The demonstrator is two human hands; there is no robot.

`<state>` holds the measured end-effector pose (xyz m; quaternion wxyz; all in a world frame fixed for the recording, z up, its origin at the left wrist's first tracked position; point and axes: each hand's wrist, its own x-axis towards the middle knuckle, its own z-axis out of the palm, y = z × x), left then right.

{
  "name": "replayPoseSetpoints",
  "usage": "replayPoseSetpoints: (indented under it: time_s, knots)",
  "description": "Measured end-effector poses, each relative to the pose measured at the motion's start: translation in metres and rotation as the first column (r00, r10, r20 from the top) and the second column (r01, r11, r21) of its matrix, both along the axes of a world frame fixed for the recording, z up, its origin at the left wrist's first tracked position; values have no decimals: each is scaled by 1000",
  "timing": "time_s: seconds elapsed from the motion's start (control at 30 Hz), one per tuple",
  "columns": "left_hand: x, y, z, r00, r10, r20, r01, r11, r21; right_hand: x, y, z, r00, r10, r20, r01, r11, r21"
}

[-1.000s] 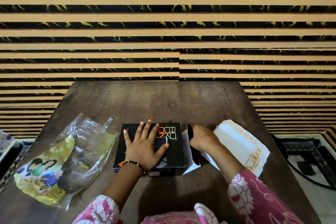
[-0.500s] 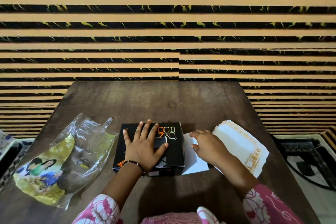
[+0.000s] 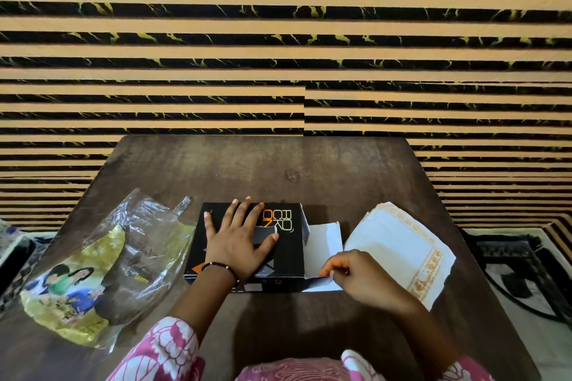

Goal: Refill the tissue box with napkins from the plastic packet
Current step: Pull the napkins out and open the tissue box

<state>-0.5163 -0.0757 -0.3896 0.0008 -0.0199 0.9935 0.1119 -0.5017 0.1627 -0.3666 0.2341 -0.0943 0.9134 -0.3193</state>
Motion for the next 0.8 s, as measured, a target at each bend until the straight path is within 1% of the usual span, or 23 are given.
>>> replayPoseSetpoints:
  time_s: [0.1,0.23,0.3,0.37,0.43,0.5,0.53,0.6,0.63,0.7,0.77,0.8]
  knots:
    - [-2,0,-1,1000,14,-12,-14,1000,2,15,0,-7,992,28,120,-23,999,-42]
    - [-2,3,0,1000,9,0,-9,1000,0,33,-18,-26,978,104,179,-80,988,-135]
    - [-1,5,2,1000,14,3,-14,1000,-13,36,-27,-33,972,121,202,-82,978,-192]
    - [2,8,6,1000,11,4,-11,999,-30,36,-34,-37,969,118,216,-71,974,-215]
    - [6,15,10,995,-80,52,82,996,-31,35,-37,-40,966,120,230,-65,970,-233]
    - [13,24,12,962,-222,157,231,972,-43,33,-36,-43,960,123,251,-56,965,-257]
    - [15,27,12,944,-264,196,282,957,-65,33,-33,-45,958,132,256,-61,962,-268]
    - [15,26,8,932,-288,220,314,945,-96,27,-24,-41,949,144,279,-66,961,-269]
    - [14,23,6,931,-289,221,317,943,-102,22,-18,-37,944,116,308,-32,964,-265]
    - [12,20,4,930,-304,208,333,935,-123,9,-9,-28,942,-4,336,97,961,-259]
    - [12,19,4,930,-313,190,340,931,-132,-4,-8,-21,942,-121,314,225,921,-318]
    - [12,19,4,932,-312,186,338,933,-127,-8,-12,-17,937,-153,314,265,898,-352]
